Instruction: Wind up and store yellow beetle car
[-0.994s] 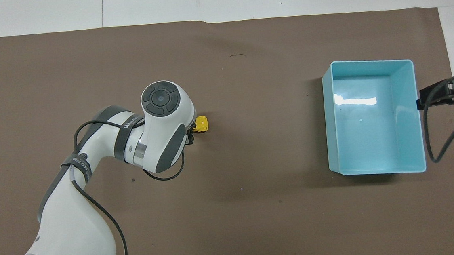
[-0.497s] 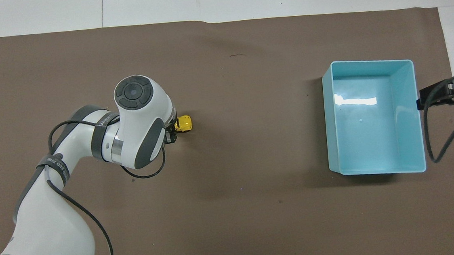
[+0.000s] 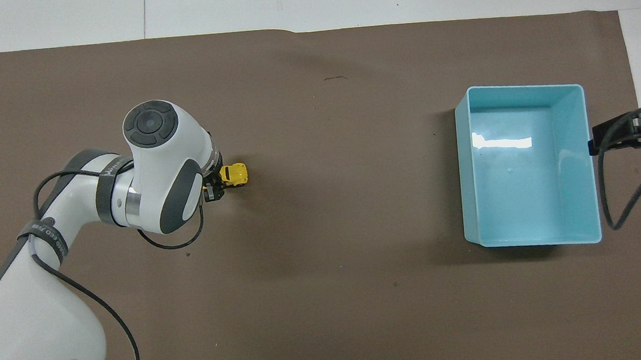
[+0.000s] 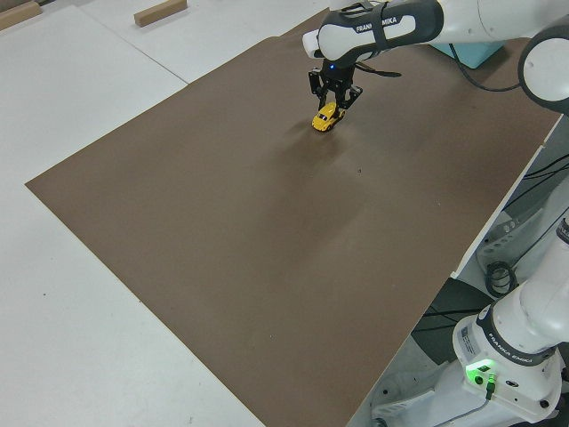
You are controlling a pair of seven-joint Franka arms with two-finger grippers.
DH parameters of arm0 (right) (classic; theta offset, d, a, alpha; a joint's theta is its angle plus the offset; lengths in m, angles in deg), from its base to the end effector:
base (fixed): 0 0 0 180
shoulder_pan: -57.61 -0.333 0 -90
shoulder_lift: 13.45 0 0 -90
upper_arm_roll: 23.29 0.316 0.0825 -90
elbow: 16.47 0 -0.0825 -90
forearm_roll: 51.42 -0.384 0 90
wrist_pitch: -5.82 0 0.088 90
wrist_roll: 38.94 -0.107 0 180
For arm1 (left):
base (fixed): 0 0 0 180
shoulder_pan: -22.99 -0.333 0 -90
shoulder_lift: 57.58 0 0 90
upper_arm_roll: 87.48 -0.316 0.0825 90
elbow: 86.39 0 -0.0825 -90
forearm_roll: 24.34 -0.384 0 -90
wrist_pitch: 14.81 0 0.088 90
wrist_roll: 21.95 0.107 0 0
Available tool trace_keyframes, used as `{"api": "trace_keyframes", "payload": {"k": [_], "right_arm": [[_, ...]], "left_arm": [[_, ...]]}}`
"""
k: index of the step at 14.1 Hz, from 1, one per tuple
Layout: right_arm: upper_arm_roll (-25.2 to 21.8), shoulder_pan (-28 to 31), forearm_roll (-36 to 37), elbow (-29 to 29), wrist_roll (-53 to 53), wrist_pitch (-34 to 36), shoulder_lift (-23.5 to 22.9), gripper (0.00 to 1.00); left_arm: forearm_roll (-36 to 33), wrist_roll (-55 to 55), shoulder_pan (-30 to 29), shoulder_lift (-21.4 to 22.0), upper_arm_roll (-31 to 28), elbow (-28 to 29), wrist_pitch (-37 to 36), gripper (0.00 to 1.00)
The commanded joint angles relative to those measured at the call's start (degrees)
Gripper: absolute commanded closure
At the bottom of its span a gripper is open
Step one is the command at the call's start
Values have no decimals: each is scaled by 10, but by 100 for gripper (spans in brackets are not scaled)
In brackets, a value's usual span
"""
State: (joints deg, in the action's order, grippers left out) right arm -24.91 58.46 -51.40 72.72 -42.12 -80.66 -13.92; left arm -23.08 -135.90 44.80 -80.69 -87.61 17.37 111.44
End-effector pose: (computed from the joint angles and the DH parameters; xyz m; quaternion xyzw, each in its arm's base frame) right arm 0.5500 -0.0237 0.6214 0.9984 -0.0493 -0.0277 0.0005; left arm 0.5976 -0.2385 0.3189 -0.6883 -0.7254 0.0098 0.0018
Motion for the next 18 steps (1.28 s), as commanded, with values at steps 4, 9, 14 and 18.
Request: {"api": "trace_keyframes", "payload": {"k": [4,9,14,18], "right_arm": [[-1,1,-12,4,9,5,8,0],[-1,0,-12,4,9,5,7,0],[-1,0,-12,4,9,5,7,0],[-1,0,-12,4,9,5,8,0]], "left_arm": [[-11,14,-14,-14,-10,5,6,33],[-11,14,-29,20,-8,-6,-30,0],[-6,-4,-22,21,-3,-8,-31,0],[-4,-5,-22,48,-1,-8,-39,0]]}}
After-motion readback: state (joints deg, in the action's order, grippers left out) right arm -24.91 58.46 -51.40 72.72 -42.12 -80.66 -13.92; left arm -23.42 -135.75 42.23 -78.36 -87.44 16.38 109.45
